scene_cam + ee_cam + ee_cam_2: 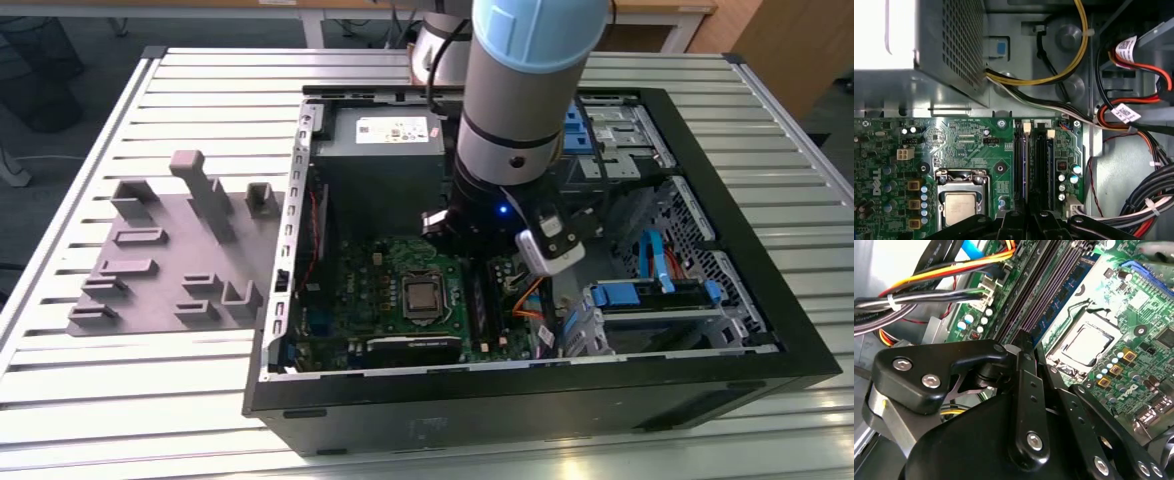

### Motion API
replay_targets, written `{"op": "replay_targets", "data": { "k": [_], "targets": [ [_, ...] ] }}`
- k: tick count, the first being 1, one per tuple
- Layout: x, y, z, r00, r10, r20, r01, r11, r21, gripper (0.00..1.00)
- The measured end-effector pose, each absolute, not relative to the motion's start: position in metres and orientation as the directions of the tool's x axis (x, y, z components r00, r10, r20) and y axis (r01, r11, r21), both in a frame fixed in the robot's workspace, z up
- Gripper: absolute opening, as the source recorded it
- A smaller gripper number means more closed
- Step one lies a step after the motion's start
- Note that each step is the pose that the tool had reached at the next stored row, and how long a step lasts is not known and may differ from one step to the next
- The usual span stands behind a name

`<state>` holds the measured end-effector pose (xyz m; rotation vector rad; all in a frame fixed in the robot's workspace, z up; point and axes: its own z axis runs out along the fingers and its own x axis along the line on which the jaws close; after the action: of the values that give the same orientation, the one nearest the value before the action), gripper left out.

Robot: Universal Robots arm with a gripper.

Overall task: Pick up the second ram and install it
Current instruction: 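Insert the second ram into the second slot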

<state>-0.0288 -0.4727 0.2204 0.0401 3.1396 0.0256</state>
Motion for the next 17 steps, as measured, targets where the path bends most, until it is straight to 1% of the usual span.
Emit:
{"op": "replay_targets", "data": {
  "k": [17],
  "targets": [
    [-0.0262,-0.4762,0.2176,-0.999,0.036,-0.001,0.036,0.999,0.016,0.14]
  ]
}}
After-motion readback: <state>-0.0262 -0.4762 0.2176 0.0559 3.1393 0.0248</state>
